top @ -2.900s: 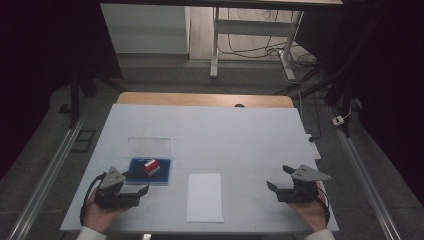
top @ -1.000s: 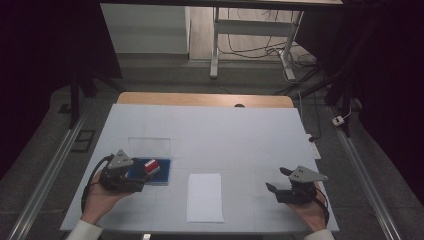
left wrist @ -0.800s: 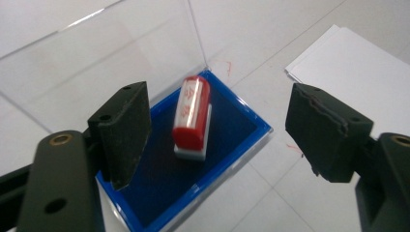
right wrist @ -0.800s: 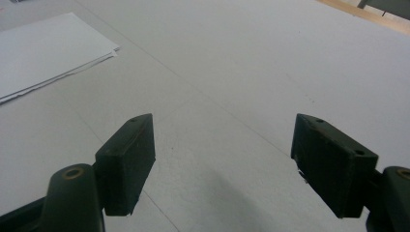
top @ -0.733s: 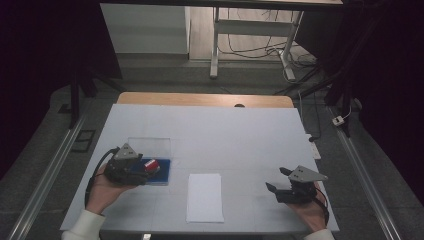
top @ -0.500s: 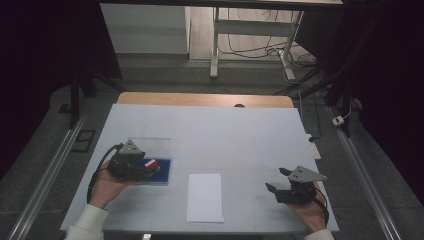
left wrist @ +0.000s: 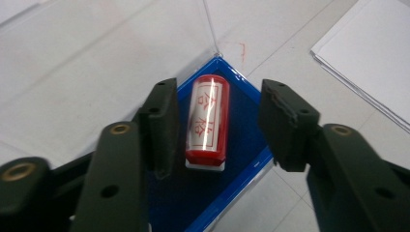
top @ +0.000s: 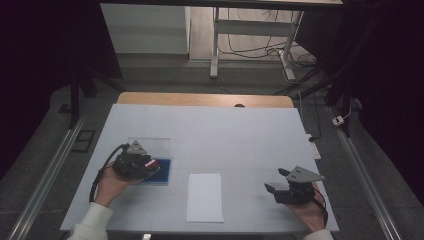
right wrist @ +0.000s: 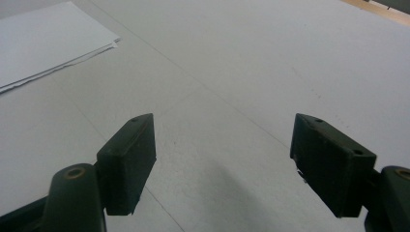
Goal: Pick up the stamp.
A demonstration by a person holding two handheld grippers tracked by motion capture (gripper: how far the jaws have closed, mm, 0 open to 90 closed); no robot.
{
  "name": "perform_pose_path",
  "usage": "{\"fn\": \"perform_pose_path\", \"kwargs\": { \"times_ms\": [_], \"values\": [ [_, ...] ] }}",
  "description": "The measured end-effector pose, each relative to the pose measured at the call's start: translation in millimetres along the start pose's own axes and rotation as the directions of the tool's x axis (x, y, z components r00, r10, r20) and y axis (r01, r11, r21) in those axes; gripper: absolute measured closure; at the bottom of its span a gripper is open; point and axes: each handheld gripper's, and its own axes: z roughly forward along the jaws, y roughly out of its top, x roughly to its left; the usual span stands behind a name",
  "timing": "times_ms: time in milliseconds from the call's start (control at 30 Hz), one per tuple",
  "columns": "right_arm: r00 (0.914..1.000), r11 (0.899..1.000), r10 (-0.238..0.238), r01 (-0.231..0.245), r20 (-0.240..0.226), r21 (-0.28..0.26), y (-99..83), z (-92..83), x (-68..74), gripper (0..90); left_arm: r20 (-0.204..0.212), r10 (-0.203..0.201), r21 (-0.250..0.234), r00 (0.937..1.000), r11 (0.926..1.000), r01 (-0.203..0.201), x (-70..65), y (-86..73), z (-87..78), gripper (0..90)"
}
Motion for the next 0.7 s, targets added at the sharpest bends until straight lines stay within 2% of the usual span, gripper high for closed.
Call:
{"fn": "perform_pose_path", "kwargs": {
  "times_ms": [200, 400, 700],
  "values": [
    [1.0, 1.0, 0.002, -0.002, 0.001, 0.003, -0.6, -0.1, -0.6, 24.1, -0.007, 0.012, 0.011, 0.9999, 0.9999, -0.012, 1.0, -0.4, 2.6, 56.7],
    [1.0, 1.0, 0.002, -0.002, 0.004, 0.007, -1.0, -0.1, -0.8, 24.3, -0.017, 0.02, 0.007, 0.9996, 0.9998, -0.02, 3.2, -1.6, 3.3, 67.9],
    [1.0, 1.0, 0.003, -0.003, 0.009, 0.005, -1.2, -1.0, -1.1, 24.4, -0.009, 0.029, 0.007, 0.9995, 0.9995, -0.029, 3.6, -2.0, 2.6, 69.8]
  ]
}}
